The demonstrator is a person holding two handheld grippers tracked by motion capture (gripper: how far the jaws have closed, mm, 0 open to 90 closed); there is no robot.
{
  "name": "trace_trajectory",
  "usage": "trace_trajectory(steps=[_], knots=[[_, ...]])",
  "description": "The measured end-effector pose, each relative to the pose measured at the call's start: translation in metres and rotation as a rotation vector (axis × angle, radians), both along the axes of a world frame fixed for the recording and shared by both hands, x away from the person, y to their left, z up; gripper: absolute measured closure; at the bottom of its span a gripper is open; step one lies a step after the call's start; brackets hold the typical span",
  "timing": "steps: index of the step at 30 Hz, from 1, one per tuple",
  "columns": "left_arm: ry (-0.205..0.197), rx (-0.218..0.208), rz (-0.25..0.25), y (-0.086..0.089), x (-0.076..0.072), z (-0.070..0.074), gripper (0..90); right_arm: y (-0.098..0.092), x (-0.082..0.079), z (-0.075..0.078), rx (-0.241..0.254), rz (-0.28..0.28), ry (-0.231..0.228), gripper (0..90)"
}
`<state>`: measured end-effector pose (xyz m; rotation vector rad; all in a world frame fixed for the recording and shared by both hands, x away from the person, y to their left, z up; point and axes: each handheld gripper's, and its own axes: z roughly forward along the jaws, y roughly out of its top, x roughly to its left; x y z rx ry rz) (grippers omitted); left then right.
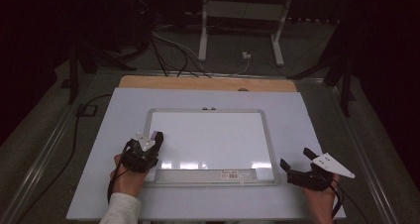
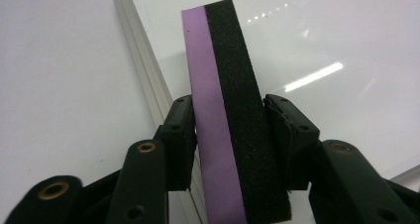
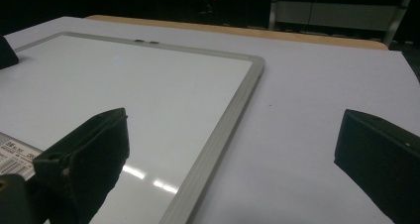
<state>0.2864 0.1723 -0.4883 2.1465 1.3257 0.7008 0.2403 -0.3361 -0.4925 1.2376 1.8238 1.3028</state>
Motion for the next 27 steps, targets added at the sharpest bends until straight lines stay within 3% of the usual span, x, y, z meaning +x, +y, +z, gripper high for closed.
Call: trace_trajectory(steps=[8,27], knots=[[0.013,-0.003,0.023,-0.001,-0.007,0.001,61.6,-0.001,0.0,0.0,0.003,-0.004,-0.002,0.7],[0.025,-0.025,0.026,0.002,-0.05,0.006,59.3,0.001,0.0,0.0,0.0,0.001,0.001,0.7]])
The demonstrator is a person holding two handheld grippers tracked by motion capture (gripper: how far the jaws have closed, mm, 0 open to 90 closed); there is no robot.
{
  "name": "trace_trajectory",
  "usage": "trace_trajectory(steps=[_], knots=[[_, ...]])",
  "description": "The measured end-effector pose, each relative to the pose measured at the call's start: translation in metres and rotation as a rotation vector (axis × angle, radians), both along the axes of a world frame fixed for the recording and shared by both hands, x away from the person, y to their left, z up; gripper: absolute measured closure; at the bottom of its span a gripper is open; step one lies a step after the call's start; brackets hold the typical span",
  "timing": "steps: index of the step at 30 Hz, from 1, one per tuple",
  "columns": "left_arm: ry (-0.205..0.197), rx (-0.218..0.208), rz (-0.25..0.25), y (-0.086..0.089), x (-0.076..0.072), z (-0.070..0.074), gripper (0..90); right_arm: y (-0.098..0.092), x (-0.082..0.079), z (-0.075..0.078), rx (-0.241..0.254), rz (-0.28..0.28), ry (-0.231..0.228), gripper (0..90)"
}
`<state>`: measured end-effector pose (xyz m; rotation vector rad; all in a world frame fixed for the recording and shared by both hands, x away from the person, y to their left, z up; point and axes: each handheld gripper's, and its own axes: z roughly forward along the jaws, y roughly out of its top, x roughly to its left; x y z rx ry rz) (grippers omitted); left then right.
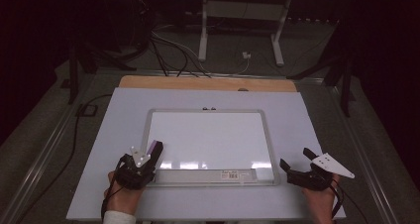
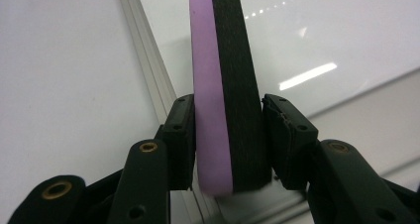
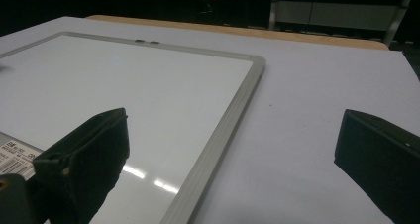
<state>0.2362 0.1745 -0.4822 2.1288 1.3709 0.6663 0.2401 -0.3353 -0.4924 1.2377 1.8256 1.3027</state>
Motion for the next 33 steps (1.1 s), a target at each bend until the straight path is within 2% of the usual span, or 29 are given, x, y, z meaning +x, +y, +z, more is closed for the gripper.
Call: trace_trajectory(steps=[8,17,21,26,30,33], knots=[[0.035,-0.04,-0.007,0.003,-0.013,-0.002,58.2,0.001,0.0,0.0,-0.004,0.002,0.0,0.7],[0.07,-0.069,-0.025,0.006,-0.018,-0.004,56.6,0.001,0.0,0.0,-0.003,0.002,-0.001,0.7],[0.031,-0.103,-0.047,0.008,-0.016,-0.004,45.0,0.001,0.0,0.0,-0.002,0.002,-0.001,0.7],[-0.057,-0.123,-0.068,0.011,-0.014,-0.001,32.1,0.0,0.0,0.0,-0.001,0.002,-0.001,0.7],[-0.123,-0.184,-0.082,0.017,-0.012,0.005,23.1,0.001,0.0,0.0,-0.001,0.002,-0.001,0.7],[-0.175,-0.21,-0.095,0.02,-0.011,0.011,18.3,0.001,0.0,0.0,-0.002,0.001,-0.002,0.7]])
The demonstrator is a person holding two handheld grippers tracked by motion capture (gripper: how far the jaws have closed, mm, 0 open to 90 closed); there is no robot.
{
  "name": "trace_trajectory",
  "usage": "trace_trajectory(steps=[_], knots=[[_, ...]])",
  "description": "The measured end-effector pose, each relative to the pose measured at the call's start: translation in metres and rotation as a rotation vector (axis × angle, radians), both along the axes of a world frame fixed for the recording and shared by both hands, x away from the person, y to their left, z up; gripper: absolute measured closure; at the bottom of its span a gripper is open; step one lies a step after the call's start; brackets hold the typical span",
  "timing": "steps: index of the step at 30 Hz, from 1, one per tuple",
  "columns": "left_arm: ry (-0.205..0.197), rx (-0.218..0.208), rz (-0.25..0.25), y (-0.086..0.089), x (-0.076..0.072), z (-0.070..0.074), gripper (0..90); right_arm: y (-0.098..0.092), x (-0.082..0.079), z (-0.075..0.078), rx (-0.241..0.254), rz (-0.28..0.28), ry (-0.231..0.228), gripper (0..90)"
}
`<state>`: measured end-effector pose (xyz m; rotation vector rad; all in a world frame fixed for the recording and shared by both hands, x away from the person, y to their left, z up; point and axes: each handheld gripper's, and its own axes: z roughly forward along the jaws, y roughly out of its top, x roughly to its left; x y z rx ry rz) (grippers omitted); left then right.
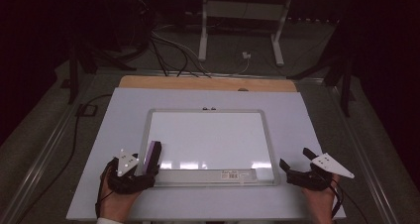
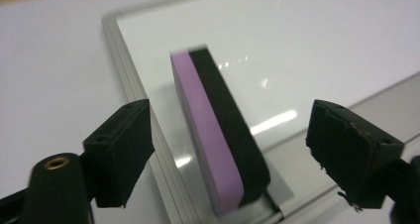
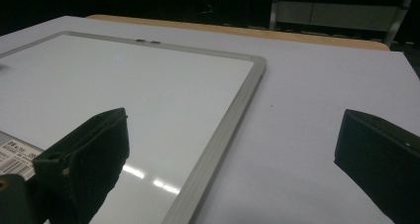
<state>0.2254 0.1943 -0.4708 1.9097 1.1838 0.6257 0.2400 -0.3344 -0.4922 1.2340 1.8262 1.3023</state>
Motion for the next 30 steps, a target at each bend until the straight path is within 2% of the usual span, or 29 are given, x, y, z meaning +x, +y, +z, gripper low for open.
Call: trace_trajectory(steps=[3,9,11,16,19,23,30], knots=[[-0.052,-0.025,-0.011,0.005,0.001,0.009,16.1,0.0,0.001,0.0,0.001,0.001,0.001,0.7],[-0.121,-0.081,-0.025,0.016,0.007,0.022,6.5,0.0,0.0,0.0,0.001,0.002,-0.002,0.7],[-0.138,-0.087,-0.028,0.02,0.01,0.025,1.9,0.0,0.0,0.0,0.002,0.002,-0.002,0.7],[-0.203,-0.095,0.001,0.03,0.015,0.025,0.6,0.0,0.0,0.0,0.002,0.003,-0.005,0.7],[-0.22,-0.09,0.026,0.035,0.017,0.023,0.6,0.0,0.0,0.0,0.003,0.002,-0.007,0.7],[-0.244,-0.117,0.056,0.042,0.018,0.017,0.7,0.0,0.0,0.0,0.006,0.004,-0.01,0.6],[-0.256,-0.12,0.094,0.05,0.017,0.014,0.7,0.0,-0.001,0.001,0.009,0.011,-0.026,0.6]])
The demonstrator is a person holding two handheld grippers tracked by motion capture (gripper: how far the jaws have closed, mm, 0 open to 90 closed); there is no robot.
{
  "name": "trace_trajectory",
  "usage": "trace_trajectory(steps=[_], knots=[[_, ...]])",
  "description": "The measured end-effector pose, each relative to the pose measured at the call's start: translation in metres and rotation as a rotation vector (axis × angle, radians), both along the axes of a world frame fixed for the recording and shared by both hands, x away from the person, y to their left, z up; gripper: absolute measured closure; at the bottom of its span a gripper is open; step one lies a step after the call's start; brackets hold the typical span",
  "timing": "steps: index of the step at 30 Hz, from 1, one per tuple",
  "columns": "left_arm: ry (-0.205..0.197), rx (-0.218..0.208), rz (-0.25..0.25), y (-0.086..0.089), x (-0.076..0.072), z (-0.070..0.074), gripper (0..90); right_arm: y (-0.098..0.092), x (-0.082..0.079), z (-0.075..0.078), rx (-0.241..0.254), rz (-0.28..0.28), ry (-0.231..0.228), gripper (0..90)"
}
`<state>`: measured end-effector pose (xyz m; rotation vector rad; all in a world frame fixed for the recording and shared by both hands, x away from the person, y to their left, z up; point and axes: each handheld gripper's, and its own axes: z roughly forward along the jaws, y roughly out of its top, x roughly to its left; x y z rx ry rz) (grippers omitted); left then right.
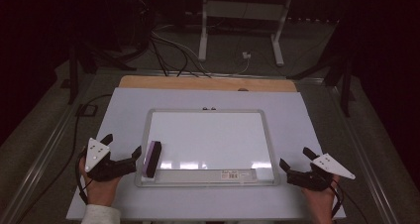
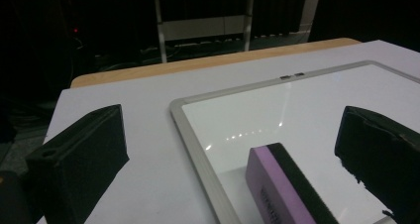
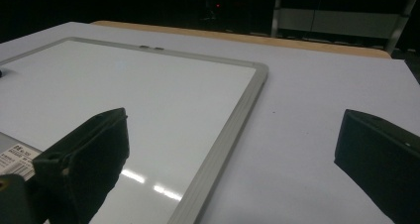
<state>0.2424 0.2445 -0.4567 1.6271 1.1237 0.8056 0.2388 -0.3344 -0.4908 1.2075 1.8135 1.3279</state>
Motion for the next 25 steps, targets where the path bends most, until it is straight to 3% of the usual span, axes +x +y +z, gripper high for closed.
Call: trace_trajectory(steps=[15,18,25], knots=[[-0.002,0.02,0.031,0.006,-0.002,-0.015,0.7,0.001,-0.004,0.004,0.003,0.017,-0.034,0.6],[0.0,0.0,0.041,0.008,-0.002,-0.017,0.7,0.001,-0.004,0.004,0.002,0.017,-0.037,0.6],[0.003,-0.002,0.048,0.01,-0.002,-0.017,0.7,0.001,-0.004,0.004,0.002,0.016,-0.033,0.6]])
